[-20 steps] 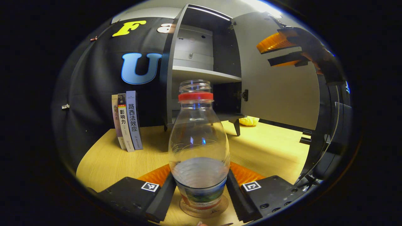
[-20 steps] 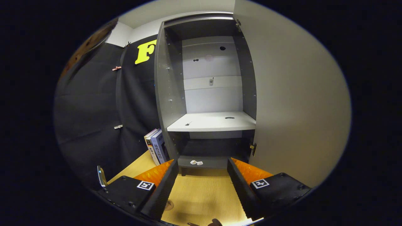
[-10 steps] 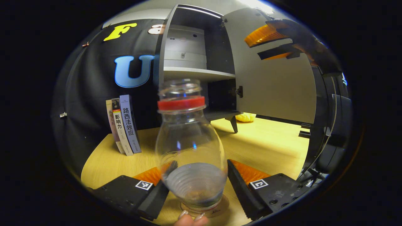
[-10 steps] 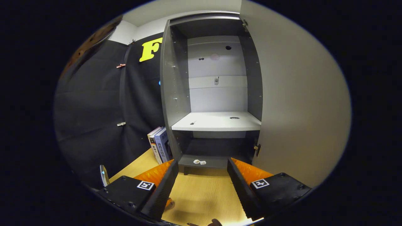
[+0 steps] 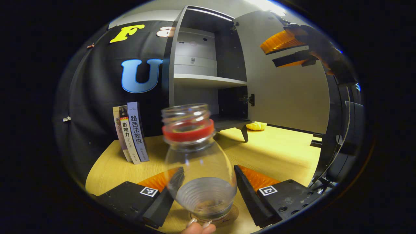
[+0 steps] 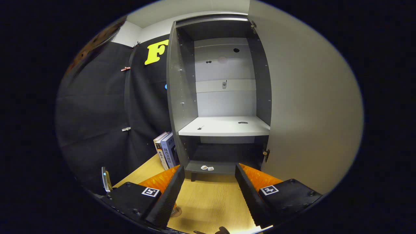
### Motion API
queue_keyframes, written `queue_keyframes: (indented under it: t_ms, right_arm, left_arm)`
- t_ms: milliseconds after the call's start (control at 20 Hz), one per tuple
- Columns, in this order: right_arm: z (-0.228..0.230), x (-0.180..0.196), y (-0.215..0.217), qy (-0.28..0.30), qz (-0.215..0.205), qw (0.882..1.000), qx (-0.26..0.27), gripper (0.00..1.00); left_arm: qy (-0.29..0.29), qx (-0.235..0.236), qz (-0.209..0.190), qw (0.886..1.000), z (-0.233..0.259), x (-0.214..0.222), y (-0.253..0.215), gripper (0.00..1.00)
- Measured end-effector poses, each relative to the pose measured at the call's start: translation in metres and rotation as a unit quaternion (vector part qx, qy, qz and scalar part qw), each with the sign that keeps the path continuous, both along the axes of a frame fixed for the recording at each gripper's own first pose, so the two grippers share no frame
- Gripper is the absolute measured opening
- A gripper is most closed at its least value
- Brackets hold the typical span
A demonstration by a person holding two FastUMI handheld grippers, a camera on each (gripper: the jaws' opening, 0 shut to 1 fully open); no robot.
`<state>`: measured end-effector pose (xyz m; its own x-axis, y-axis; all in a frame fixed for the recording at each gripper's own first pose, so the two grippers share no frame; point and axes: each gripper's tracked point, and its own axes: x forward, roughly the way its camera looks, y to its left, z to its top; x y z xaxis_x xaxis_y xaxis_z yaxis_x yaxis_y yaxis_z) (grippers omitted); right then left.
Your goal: Open the cabinet door with the right hand, grasp the bottle in the cabinet with the left hand and place it on the coaster, then close the cabinet door with the right hand.
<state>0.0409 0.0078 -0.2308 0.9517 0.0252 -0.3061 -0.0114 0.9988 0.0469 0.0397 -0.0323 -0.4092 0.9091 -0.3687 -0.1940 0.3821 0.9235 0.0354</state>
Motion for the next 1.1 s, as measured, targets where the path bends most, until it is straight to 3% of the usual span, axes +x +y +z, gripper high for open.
queue_keyframes:
  t_ms: [400, 600, 900, 1100]
  right_arm:
    - [0.006, -0.004, -0.003, -0.003, -0.001, 1.000, -0.001, 0.96]
    - [0.029, -0.004, -0.006, -0.023, -0.006, 1.000, 0.003, 0.96]
    - [0.097, -0.016, -0.015, -0.077, -0.021, 0.996, -0.028, 0.96]
    - [0.141, -0.059, -0.032, -0.110, -0.041, 0.991, -0.059, 0.96]
  left_arm:
    - [-0.008, 0.014, 0.002, 1.000, 0.011, -0.001, 0.000, 0.96]
    - [-0.031, 0.012, 0.010, 0.999, 0.049, 0.004, 0.007, 0.95]
    - [-0.065, -0.008, 0.000, 0.998, 0.155, 0.001, 0.006, 0.96]
    - [-0.102, -0.016, -0.042, 0.994, 0.239, -0.012, -0.016, 0.95]
